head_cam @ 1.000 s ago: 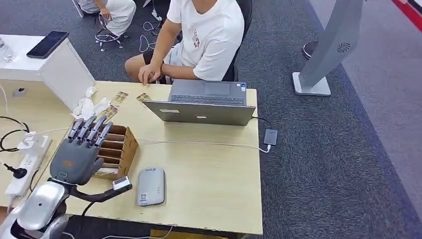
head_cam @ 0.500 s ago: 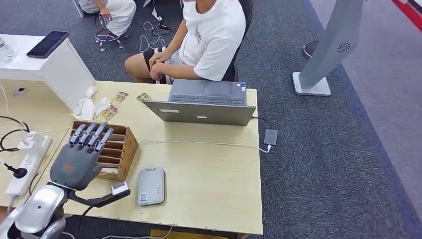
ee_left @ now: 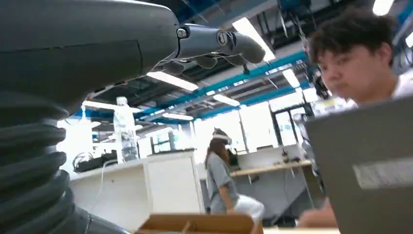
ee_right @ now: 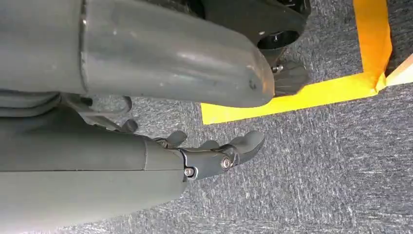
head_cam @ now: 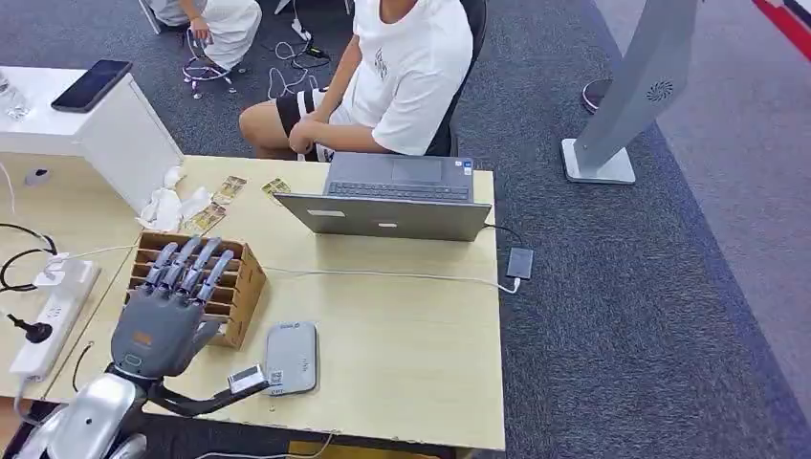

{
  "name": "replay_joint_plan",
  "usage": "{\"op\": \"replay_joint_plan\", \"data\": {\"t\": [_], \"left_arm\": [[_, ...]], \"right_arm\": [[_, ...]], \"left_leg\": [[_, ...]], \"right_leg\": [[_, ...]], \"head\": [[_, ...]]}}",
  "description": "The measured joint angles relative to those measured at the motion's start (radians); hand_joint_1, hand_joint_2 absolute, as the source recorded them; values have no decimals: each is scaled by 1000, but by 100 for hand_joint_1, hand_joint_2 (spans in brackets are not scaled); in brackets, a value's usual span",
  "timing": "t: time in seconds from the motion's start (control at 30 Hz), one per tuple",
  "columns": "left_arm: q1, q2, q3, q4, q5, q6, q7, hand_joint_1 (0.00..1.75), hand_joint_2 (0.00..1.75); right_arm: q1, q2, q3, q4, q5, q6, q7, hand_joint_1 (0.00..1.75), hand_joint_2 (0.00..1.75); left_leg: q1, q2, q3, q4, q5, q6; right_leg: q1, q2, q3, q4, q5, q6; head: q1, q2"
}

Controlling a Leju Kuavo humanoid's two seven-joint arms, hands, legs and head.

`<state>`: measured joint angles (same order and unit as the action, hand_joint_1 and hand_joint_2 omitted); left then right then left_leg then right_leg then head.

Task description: Pass the card to the sensor for recognition and then transmit it.

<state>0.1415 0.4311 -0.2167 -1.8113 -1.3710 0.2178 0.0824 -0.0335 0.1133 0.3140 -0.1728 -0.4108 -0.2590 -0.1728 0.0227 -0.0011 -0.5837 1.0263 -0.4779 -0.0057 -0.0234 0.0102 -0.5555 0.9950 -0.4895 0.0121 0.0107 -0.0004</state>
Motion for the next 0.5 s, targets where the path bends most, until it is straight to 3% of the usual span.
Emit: {"op": "replay_joint_plan", "data": {"t": [0.23, 0.37, 0.5], "left_arm": [[37, 1, -71, 0, 10, -63, 1, 0, 175], [38, 16, -83, 8, 28, -163, 55, 0, 175], [42, 40, -83, 22, 40, -182, 76, 0, 175]], "right_arm": [[0, 0, -7, 0, 1, 0, -2, 0, 0], [0, 0, -9, 0, 2, 2, 1, 0, 0], [0, 0, -12, 0, 2, 4, 5, 0, 0]], "left_leg": [[0, 0, 0, 0, 0, 0], [0, 0, 0, 0, 0, 0], [0, 0, 0, 0, 0, 0]], "right_leg": [[0, 0, 0, 0, 0, 0], [0, 0, 0, 0, 0, 0], [0, 0, 0, 0, 0, 0]], "head": [[0, 0], [0, 0], [0, 0]]}}
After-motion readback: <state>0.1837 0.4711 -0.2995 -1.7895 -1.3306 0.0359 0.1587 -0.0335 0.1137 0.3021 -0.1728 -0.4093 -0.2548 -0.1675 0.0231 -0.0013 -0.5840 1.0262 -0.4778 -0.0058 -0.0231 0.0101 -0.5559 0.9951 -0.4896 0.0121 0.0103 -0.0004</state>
